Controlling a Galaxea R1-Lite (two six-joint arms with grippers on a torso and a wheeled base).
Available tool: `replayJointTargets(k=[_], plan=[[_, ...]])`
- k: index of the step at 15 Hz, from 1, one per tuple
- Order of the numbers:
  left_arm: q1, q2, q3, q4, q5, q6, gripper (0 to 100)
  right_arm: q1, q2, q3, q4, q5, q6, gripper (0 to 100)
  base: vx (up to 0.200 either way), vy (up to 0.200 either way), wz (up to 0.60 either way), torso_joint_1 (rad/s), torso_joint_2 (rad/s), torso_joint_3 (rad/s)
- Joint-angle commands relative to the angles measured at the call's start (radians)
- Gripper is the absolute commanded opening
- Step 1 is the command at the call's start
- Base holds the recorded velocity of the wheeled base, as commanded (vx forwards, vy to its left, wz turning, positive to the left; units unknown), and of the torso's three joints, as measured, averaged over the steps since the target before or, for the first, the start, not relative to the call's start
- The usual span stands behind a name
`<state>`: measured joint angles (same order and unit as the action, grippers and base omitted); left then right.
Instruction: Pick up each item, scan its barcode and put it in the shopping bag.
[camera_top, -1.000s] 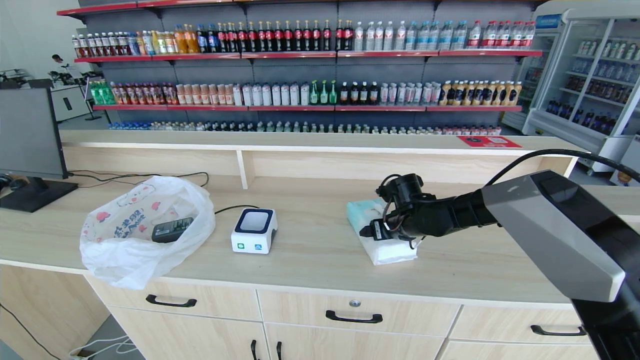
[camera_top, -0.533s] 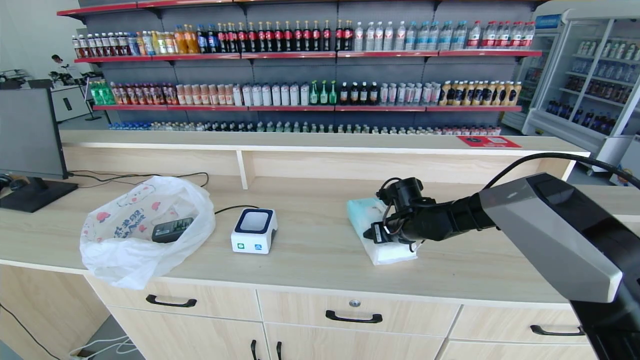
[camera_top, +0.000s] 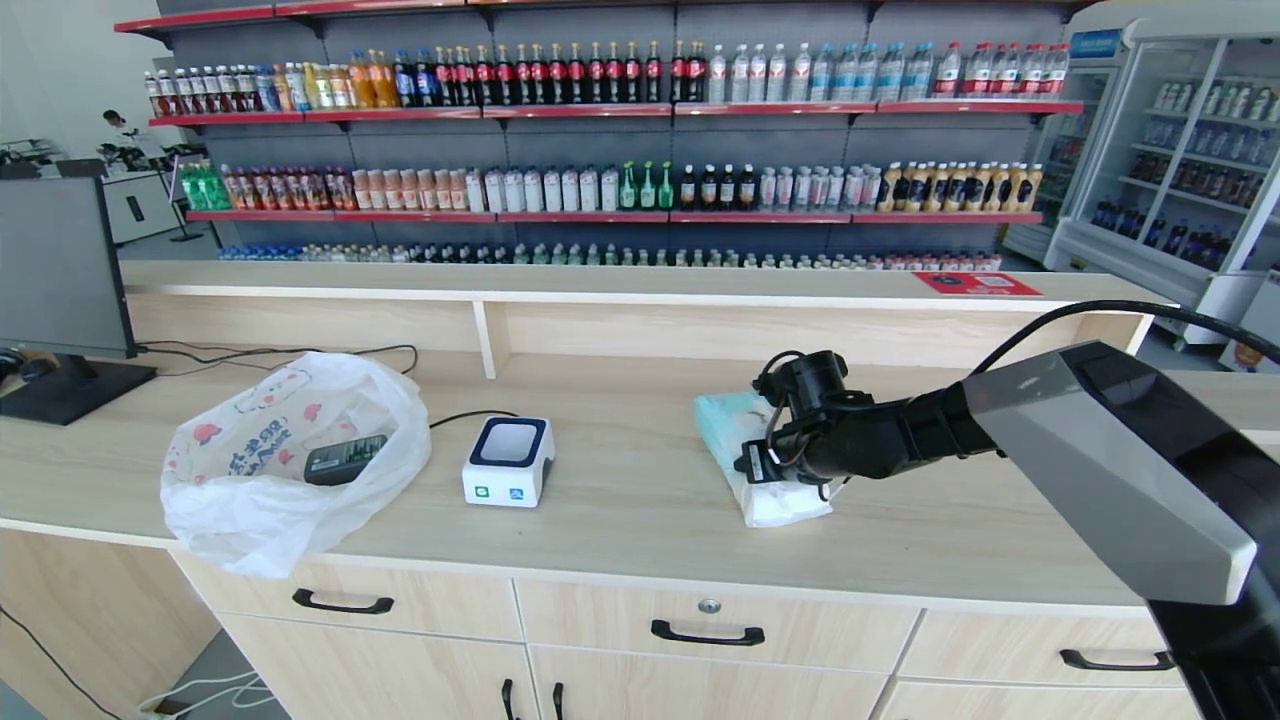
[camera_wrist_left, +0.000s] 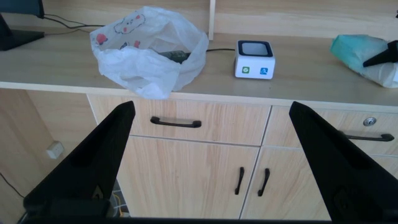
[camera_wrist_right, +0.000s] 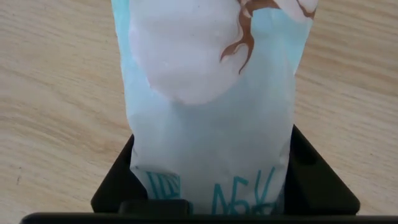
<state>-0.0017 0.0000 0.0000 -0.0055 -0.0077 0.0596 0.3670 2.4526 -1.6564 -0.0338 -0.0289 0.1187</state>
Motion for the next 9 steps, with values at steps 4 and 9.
replayJointTargets(k=[4, 9], plan=[[0.000, 0.000, 0.000, -0.001, 0.000, -0.001, 100, 0.020, -0.092, 0.010, -0.005, 0.000, 0.001, 0, 0.000, 0.000, 0.00, 0.000, 0.00, 0.000], [0.000, 0.000, 0.000, -0.001, 0.000, -0.004, 100, 0.023, -0.242, 0.225, -0.124, -0.003, 0.009, 0, 0.000, 0.000, 0.00, 0.000, 0.00, 0.000]])
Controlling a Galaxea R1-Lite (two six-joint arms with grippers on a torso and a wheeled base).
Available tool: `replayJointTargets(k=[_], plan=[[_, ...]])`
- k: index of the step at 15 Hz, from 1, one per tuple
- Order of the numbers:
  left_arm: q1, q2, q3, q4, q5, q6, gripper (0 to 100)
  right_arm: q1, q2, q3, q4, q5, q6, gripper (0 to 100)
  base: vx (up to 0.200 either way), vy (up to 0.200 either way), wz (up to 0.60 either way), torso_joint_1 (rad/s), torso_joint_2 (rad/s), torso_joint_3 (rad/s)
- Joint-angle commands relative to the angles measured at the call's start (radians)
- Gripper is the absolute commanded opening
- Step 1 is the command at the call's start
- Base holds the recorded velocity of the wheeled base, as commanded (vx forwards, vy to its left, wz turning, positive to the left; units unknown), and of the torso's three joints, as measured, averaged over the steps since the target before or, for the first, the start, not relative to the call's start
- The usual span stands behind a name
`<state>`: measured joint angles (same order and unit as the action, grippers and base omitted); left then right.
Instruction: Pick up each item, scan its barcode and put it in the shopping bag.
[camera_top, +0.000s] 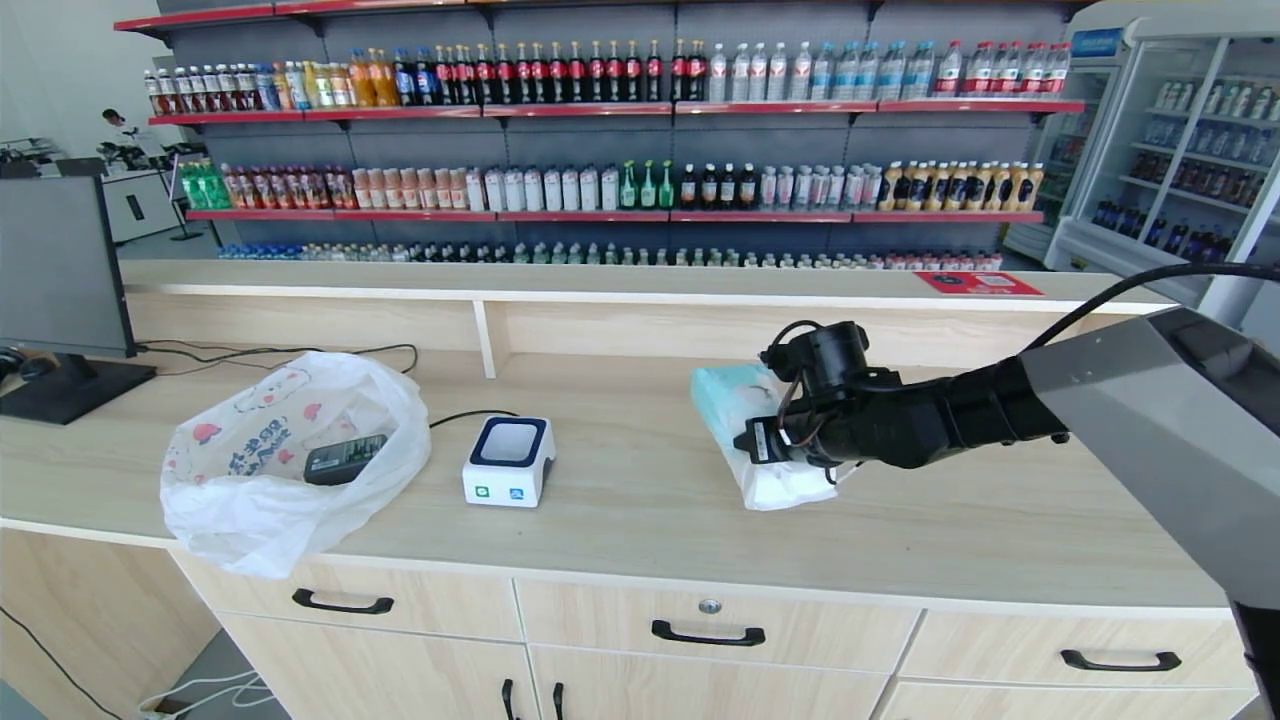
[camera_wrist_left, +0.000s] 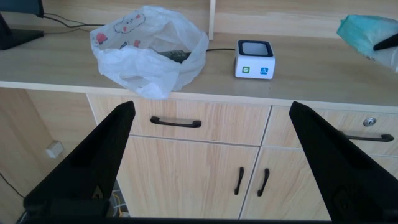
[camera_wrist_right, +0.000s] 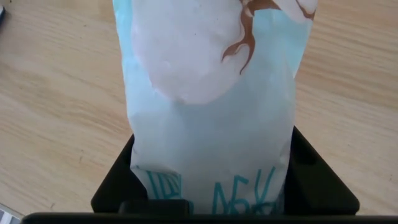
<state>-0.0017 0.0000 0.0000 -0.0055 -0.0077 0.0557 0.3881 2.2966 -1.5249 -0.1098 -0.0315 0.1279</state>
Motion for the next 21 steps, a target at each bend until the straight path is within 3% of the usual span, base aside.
replayJointTargets(k=[1, 5, 10, 13, 15, 17, 21], plan=[[0.000, 0.000, 0.000, -0.001, 0.000, 0.001, 100, 0.008, -0.126, 0.163, -0.087, -0.001, -0.001, 0, 0.000, 0.000, 0.00, 0.000, 0.00, 0.000], [0.000, 0.000, 0.000, -0.001, 0.000, 0.003, 100, 0.035, -0.304, 0.400, -0.194, -0.011, 0.003, 0, 0.000, 0.000, 0.00, 0.000, 0.00, 0.000], [0.000, 0.000, 0.000, -0.001, 0.000, -0.001, 100, 0.138, -0.519, 0.726, -0.376, -0.143, 0.012, 0, 0.000, 0.000, 0.00, 0.000, 0.00, 0.000], [0.000, 0.000, 0.000, -0.001, 0.000, -0.022, 100, 0.140, -0.565, 0.850, -0.557, -0.197, 0.012, 0, 0.000, 0.000, 0.00, 0.000, 0.00, 0.000], [0.000, 0.000, 0.000, -0.001, 0.008, -0.063, 100, 0.141, -0.572, 0.950, -0.755, -0.260, -0.004, 0, 0.000, 0.000, 0.00, 0.000, 0.00, 0.000], [0.000, 0.000, 0.000, -0.001, 0.008, -0.066, 100, 0.167, -0.586, 1.057, -0.913, -0.303, -0.025, 0, 0.000, 0.000, 0.00, 0.000, 0.00, 0.000], [0.000, 0.000, 0.000, -0.001, 0.008, -0.066, 100, 0.202, -0.623, 1.149, -1.035, -0.320, -0.062, 0, 0.000, 0.000, 0.00, 0.000, 0.00, 0.000]])
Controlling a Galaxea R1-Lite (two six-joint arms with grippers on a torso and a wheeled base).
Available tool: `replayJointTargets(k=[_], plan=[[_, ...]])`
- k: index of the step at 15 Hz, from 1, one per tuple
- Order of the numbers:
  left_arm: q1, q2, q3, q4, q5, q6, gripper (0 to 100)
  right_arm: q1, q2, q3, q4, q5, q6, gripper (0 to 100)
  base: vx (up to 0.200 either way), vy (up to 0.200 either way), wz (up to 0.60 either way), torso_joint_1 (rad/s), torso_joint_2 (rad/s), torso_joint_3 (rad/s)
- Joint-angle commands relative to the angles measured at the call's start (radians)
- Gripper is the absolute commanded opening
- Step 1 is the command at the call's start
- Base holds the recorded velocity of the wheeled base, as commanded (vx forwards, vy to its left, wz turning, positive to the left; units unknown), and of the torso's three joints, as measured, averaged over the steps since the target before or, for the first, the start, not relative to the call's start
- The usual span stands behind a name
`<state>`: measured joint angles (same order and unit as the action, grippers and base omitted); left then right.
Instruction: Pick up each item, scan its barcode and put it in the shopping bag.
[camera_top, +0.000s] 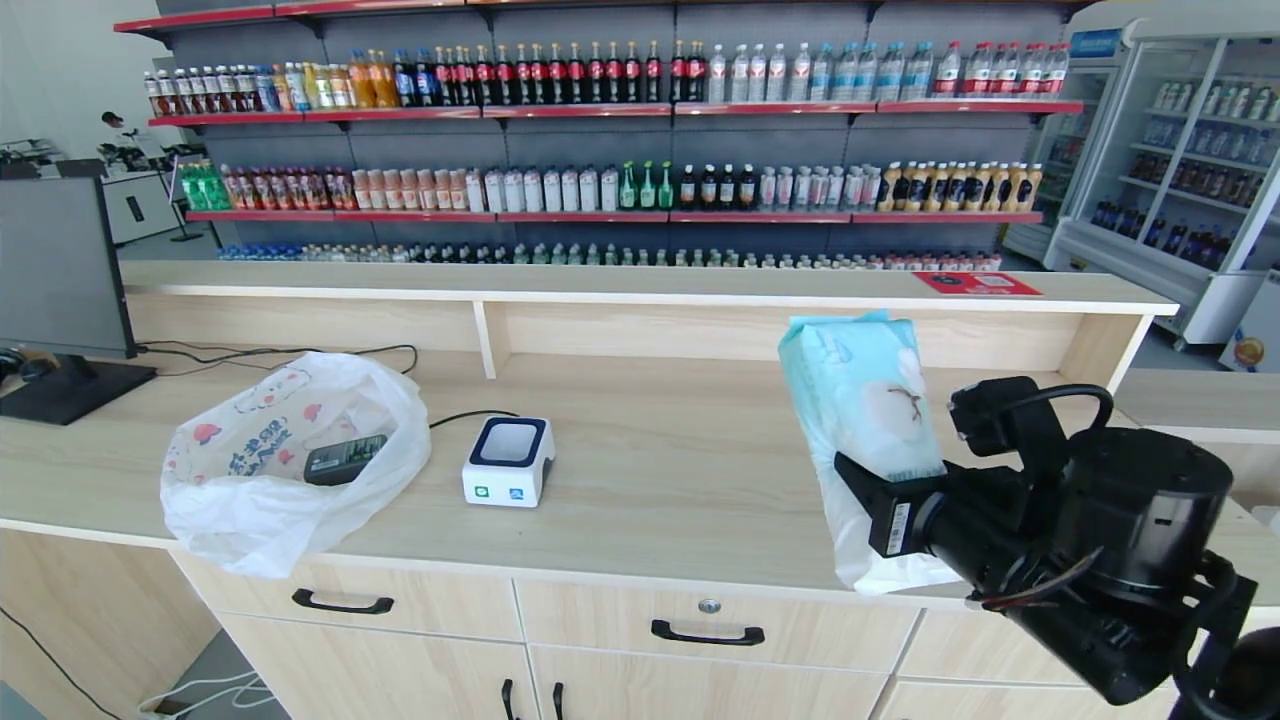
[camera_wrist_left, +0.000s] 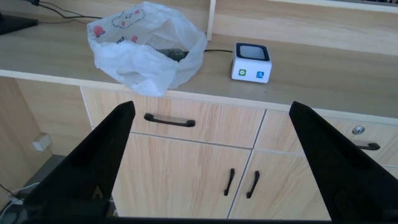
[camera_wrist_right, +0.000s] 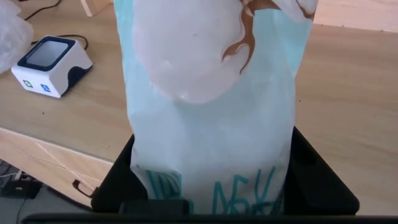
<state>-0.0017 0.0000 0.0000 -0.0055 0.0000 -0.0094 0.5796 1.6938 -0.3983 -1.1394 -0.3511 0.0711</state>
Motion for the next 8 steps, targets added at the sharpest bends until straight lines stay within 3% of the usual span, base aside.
replayJointTargets(k=[1, 4, 7, 8], plan=[[0.000, 0.000, 0.000, -0.001, 0.000, 0.000, 100, 0.019, -0.029, 0.038, -0.037, -0.005, -0.019, 0, 0.000, 0.000, 0.00, 0.000, 0.00, 0.000], [0.000, 0.000, 0.000, -0.001, 0.000, 0.000, 100, 0.036, -0.025, 0.084, -0.178, -0.005, -0.025, 0, 0.000, 0.000, 0.00, 0.000, 0.00, 0.000], [0.000, 0.000, 0.000, 0.001, 0.000, 0.000, 100, 0.039, -0.083, 0.134, -0.192, 0.000, -0.042, 0, 0.000, 0.000, 0.00, 0.000, 0.00, 0.000], [0.000, 0.000, 0.000, 0.001, 0.000, 0.000, 100, 0.039, -0.118, 0.220, -0.201, 0.012, -0.043, 0, 0.000, 0.000, 0.00, 0.000, 0.00, 0.000]])
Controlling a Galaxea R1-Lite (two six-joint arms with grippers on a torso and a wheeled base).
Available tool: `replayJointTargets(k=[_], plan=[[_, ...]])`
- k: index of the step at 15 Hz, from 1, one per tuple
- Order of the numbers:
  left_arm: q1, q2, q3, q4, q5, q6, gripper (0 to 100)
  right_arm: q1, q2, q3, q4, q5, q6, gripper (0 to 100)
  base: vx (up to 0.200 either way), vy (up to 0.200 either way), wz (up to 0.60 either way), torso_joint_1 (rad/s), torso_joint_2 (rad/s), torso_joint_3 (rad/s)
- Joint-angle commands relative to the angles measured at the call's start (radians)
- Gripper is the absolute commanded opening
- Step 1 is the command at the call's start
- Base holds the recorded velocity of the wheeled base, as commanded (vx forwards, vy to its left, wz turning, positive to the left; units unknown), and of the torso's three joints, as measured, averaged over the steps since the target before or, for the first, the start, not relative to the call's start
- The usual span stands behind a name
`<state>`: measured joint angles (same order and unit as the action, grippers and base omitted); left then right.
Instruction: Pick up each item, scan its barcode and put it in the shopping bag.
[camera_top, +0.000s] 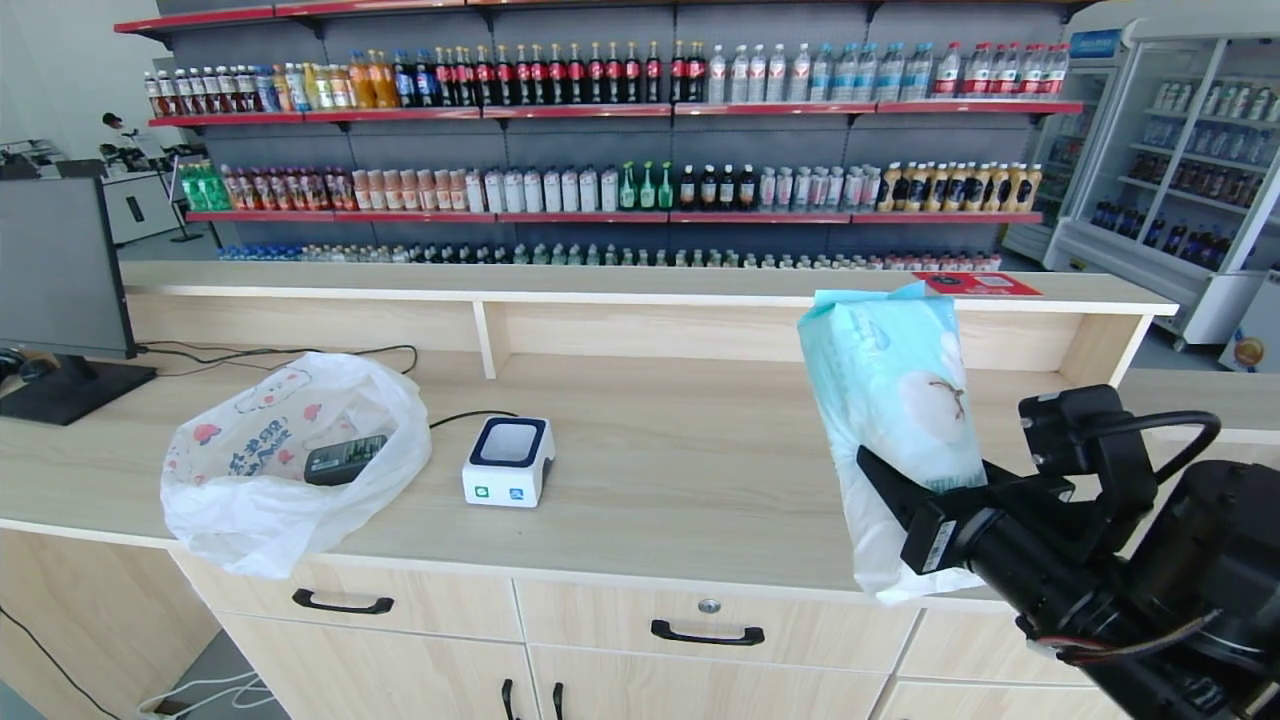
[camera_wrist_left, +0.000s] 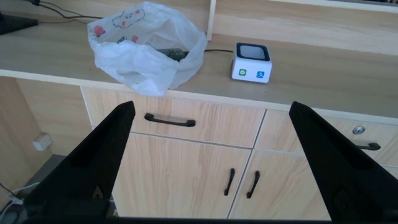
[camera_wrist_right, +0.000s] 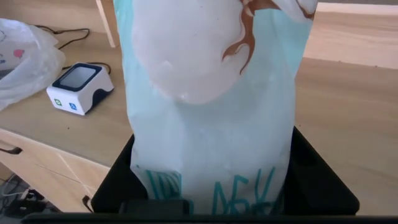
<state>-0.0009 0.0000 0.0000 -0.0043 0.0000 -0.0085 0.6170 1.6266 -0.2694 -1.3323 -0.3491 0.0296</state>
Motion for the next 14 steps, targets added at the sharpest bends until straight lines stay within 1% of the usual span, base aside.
replayJointTargets(k=[1, 2, 4, 6, 9, 12, 14], plan=[[-0.001, 0.000, 0.000, 0.000, 0.000, 0.001, 100, -0.003, -0.059, 0.093, -0.030, 0.035, -0.008, 0, 0.000, 0.000, 0.00, 0.000, 0.00, 0.000], [-0.001, 0.000, 0.000, 0.000, 0.000, 0.001, 100, -0.005, -0.063, 0.079, -0.030, 0.052, -0.008, 0, 0.000, 0.000, 0.00, 0.000, 0.00, 0.000], [-0.001, 0.000, 0.000, 0.000, 0.000, 0.001, 100, -0.003, -0.070, 0.102, -0.033, 0.068, 0.003, 0, 0.000, 0.000, 0.00, 0.000, 0.00, 0.000], [-0.001, 0.000, 0.000, 0.000, 0.000, 0.001, 100, -0.003, -0.085, 0.125, -0.038, 0.110, 0.006, 0, 0.000, 0.000, 0.00, 0.000, 0.00, 0.000], [-0.001, 0.000, 0.000, 0.000, 0.000, 0.002, 100, -0.005, -0.099, 0.136, -0.074, 0.220, 0.009, 0, 0.000, 0.000, 0.00, 0.000, 0.00, 0.000], [-0.001, 0.000, 0.000, 0.000, 0.000, 0.002, 100, -0.003, -0.093, 0.183, -0.146, 0.383, 0.079, 0, 0.000, 0.000, 0.00, 0.000, 0.00, 0.000], [-0.001, 0.000, 0.000, 0.000, 0.000, 0.002, 100, -0.005, -0.094, 0.229, -0.200, 0.395, 0.182, 0, 0.000, 0.000, 0.00, 0.000, 0.00, 0.000]])
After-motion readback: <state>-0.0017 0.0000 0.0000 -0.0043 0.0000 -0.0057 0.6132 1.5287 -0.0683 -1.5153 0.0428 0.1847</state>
